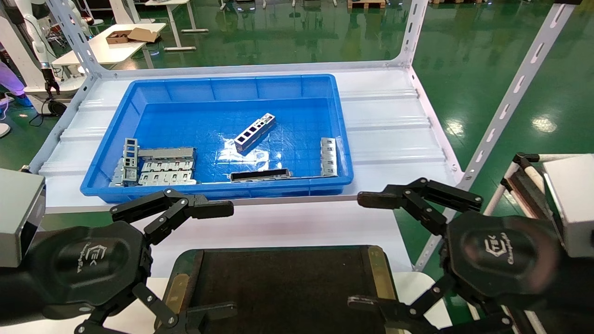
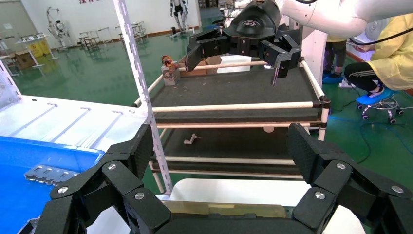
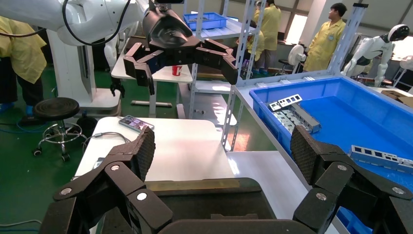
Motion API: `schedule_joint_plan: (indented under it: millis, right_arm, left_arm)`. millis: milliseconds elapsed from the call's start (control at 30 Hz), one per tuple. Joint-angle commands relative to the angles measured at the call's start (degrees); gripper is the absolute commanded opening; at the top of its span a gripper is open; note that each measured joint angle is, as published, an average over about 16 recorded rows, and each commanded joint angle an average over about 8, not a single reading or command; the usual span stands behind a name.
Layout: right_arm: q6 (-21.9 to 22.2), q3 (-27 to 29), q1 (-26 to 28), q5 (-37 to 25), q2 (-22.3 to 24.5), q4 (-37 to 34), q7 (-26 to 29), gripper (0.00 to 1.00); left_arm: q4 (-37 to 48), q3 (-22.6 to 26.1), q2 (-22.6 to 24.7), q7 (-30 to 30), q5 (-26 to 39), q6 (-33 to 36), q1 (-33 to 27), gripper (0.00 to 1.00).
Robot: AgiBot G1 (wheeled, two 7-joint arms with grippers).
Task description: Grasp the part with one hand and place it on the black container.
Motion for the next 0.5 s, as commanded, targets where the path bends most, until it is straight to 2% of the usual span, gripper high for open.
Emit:
schedule_joint_plan:
  millis: [33,500]
  right_arm:
    - [0.0,0.0,0.0,0.0,0.0,0.0,0.0,1.00]
    - [0.0,0.0,0.0,0.0,0.0,0.0,0.0,1.00]
  left_arm:
    - [0.0,0.0,0.0,0.0,0.0,0.0,0.0,1.00]
    - [0.0,0.0,0.0,0.0,0.0,0.0,0.0,1.00]
